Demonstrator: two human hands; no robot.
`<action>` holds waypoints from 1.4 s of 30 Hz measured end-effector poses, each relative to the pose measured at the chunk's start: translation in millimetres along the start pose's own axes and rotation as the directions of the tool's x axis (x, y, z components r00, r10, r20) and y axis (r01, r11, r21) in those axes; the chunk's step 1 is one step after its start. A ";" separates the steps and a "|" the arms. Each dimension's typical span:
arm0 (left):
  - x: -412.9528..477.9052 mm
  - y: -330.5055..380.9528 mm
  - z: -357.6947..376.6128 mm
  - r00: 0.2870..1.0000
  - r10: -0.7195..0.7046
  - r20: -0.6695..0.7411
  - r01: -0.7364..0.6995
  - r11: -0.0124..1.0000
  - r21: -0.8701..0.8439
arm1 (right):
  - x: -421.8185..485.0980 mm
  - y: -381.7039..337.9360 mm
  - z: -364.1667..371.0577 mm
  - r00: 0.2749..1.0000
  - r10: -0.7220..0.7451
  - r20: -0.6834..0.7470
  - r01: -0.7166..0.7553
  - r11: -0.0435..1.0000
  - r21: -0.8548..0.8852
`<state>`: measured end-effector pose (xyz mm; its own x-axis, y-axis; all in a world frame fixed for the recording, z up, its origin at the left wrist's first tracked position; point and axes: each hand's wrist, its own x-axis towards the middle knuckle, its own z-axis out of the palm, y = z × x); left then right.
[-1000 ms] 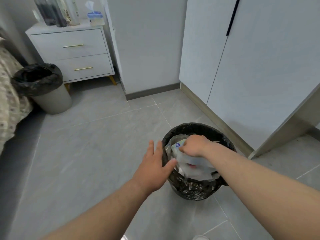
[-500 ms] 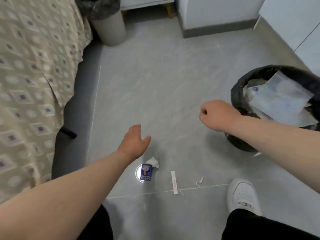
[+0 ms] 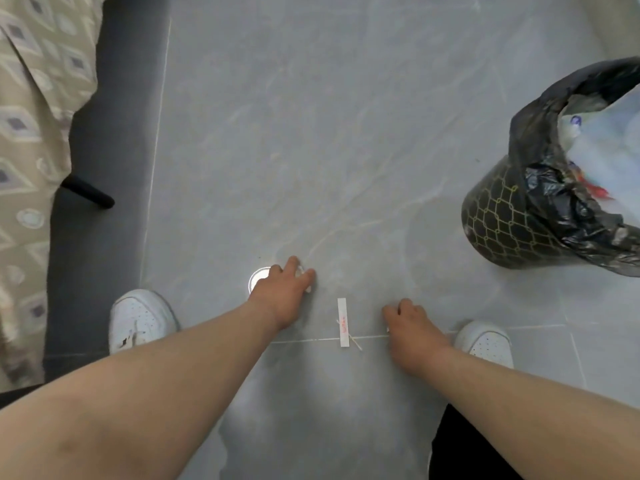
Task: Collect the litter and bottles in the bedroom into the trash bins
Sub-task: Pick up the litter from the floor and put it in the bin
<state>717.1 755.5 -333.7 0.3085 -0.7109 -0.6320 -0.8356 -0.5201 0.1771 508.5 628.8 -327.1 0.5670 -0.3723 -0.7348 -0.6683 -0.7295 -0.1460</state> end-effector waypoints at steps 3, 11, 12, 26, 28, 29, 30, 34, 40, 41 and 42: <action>-0.9 -3.8 4.8 1.000 0.010 -0.018 -0.010 1.000 0.005 | 6.0 3.6 1.3 0.999 -0.047 0.007 0.048 0.999 -0.014; 6.5 -16.7 12.8 0.997 -0.061 0.053 0.065 0.995 -0.077 | 11.9 -26.8 -2.8 0.997 0.005 -0.081 0.012 0.980 0.201; 7.8 -17.2 13.4 0.996 -0.067 0.061 0.072 0.994 -0.084 | 12.8 -36.6 0.0 0.997 0.009 -0.076 0.008 0.976 0.219; 19.6 -23.3 23.2 0.995 -0.080 0.054 0.087 0.987 -0.139 | 16.0 -76.9 12.1 0.979 0.181 -0.095 -0.136 0.923 0.359; 18.5 -22.3 22.6 0.995 -0.085 0.051 0.091 0.984 -0.151 | 16.9 -76.8 12.5 0.979 0.189 -0.070 -0.150 0.915 0.374; 18.2 -22.1 22.1 0.995 -0.084 0.051 0.091 0.983 -0.158 | 17.5 -76.5 12.5 0.980 0.192 -0.053 -0.159 0.913 0.375; 18.1 -22.0 21.5 0.995 -0.084 0.051 0.091 0.982 -0.164 | 18.3 -76.2 13.1 0.980 0.197 -0.038 -0.169 0.913 0.371; 18.6 -23.9 19.6 0.994 -0.085 0.069 0.097 0.978 -0.186 | 21.2 -76.0 12.7 0.978 0.209 -0.021 -0.185 0.905 0.384; 19.2 -24.0 17.5 0.996 -0.068 0.064 0.079 0.979 -0.190 | 23.5 -73.2 10.1 0.979 0.202 -0.013 -0.182 0.908 0.376; 18.8 -24.4 17.9 0.996 -0.066 0.060 0.076 0.977 -0.197 | 23.7 -72.7 9.6 0.980 0.201 -0.014 -0.180 0.905 0.386; 18.3 -25.1 18.6 0.996 -0.063 0.056 0.073 0.977 -0.202 | 24.1 -71.9 9.5 0.979 0.201 -0.018 -0.176 0.895 0.409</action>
<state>735.3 764.3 -363.8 0.3344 -0.6492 -0.6832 -0.7018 -0.6554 0.2792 565.7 677.7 -340.6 0.4295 -0.5218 -0.7370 -0.8953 -0.3528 -0.2719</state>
